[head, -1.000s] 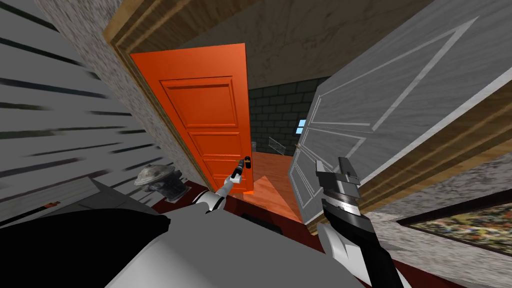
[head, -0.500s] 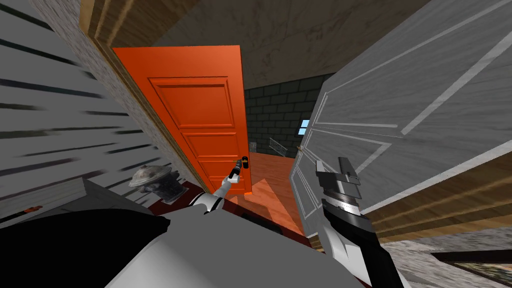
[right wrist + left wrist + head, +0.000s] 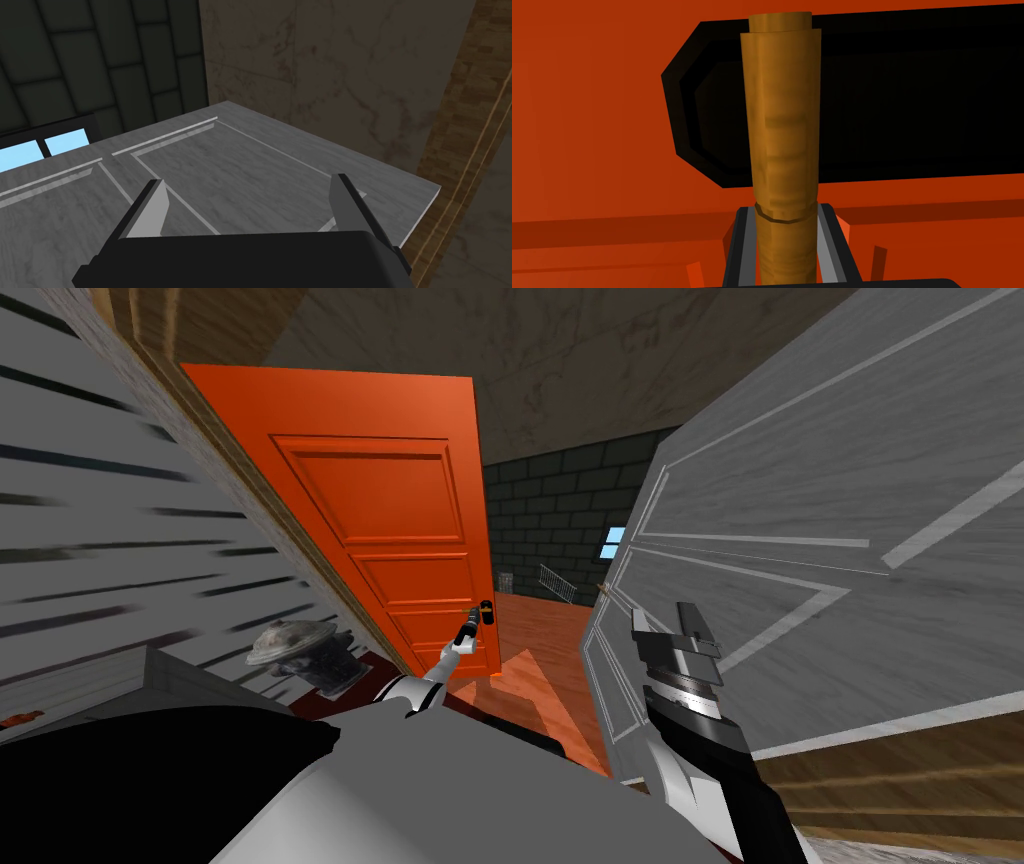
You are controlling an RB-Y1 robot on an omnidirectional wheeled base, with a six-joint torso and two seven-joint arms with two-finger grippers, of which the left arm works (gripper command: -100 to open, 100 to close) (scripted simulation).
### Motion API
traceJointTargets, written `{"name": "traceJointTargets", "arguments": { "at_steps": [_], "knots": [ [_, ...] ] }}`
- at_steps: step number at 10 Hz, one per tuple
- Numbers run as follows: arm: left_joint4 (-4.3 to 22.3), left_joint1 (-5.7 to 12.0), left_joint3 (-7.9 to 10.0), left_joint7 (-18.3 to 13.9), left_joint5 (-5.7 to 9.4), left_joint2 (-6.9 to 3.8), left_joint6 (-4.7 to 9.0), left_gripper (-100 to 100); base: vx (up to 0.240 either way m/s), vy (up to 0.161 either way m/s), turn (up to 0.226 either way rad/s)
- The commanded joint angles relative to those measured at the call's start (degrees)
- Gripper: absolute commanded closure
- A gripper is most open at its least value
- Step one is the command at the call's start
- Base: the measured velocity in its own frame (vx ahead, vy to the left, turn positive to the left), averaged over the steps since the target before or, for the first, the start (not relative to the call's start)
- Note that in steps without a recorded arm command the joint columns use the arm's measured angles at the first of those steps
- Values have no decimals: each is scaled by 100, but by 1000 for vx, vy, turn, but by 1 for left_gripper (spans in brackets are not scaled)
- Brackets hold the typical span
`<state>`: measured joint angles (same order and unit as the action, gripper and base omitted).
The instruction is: Push the door open
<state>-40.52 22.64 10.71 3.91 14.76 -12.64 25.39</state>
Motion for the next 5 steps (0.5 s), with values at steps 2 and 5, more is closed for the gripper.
{"name": "traceJointTargets", "arguments": {
  "at_steps": [2, 5],
  "knots": [
    [345, 149, 58, -39, 29, -149, 143, 100, 105, -59, 54],
    [377, 126, 228, 20, 94, -228, 150, 100, 146, -73, 54]
  ]
}}
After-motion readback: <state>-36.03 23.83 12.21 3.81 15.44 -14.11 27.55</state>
